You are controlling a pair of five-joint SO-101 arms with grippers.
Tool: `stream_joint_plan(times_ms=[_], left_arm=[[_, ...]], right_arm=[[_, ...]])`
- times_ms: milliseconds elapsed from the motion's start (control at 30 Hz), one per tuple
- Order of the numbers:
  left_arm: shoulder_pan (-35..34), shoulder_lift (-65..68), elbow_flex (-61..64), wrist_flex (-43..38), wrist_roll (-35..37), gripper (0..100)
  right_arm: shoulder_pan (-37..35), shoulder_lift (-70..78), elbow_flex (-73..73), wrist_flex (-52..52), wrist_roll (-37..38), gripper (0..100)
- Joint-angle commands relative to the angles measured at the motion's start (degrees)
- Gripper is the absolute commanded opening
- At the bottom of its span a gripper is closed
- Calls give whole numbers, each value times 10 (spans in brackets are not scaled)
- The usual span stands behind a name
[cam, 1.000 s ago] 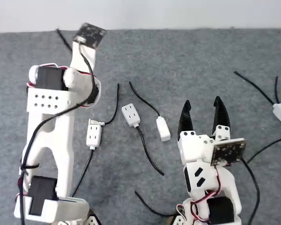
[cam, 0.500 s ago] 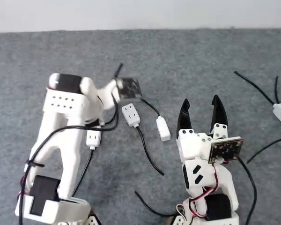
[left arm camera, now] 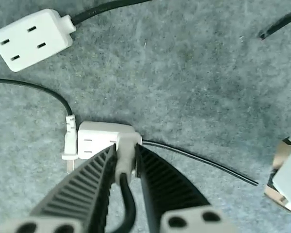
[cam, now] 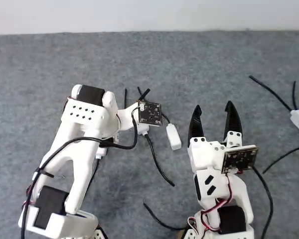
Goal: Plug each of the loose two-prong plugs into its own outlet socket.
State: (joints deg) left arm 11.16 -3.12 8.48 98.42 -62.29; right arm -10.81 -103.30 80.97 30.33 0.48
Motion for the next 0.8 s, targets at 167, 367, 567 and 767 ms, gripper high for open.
stream_joint_plan(times_ms=[167, 367, 567, 767], left_arm=[[-55, 2, -5, -14, -9, 12], [-62, 2, -3, -42, -10, 12], [-69, 13, 18, -211, -2, 12], [7, 51, 29, -401, 218, 11]], right_arm=[[4, 3, 3, -15, 8, 262], [8, 32, 3, -38, 8, 262], [4, 39, 4, -38, 8, 262], [-29, 39, 38, -56, 42, 262]])
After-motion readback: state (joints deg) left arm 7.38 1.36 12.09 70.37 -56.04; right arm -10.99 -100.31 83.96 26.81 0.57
